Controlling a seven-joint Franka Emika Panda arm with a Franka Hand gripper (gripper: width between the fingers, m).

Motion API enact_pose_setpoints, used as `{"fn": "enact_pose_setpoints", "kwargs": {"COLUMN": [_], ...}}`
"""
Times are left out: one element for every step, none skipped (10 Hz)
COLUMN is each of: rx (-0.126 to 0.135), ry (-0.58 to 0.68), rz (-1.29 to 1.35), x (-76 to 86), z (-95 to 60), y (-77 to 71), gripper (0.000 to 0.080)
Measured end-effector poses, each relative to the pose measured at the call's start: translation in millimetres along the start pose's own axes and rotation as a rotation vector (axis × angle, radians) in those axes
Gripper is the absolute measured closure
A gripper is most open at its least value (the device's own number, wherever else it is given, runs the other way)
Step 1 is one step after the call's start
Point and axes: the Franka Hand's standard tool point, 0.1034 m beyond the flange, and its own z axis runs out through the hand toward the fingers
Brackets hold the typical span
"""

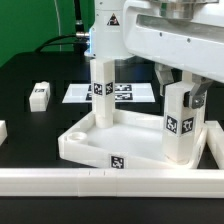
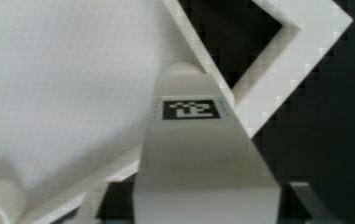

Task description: Assemble desk

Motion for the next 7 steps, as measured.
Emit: {"fn": "enact_pose_setpoints", "kwargs": {"rx": [-0.001,-0.001,-0.018,-0.022,-0.023,-0.025,-0.025], "ry": [0.000,0.000,0.001,0.001,0.001,0.002,0.003], "rz": [-0.001,-0.009,-0.085,-0.134,-0.235,-0.347,-0.450], "x": [-0.2,-0.3,-1.8,-3.5,-5.3,-7.4,-9.0], "z": [0.5,0.5,0.3,0.6,1.1,1.3,1.5], "y": [0.1,0.1,1.6,1.4,0.9,0.1,-0.8], "gripper": [0.0433,0.0245,0.0245,0.0170,0.0156,0.0156,0.0151]}}
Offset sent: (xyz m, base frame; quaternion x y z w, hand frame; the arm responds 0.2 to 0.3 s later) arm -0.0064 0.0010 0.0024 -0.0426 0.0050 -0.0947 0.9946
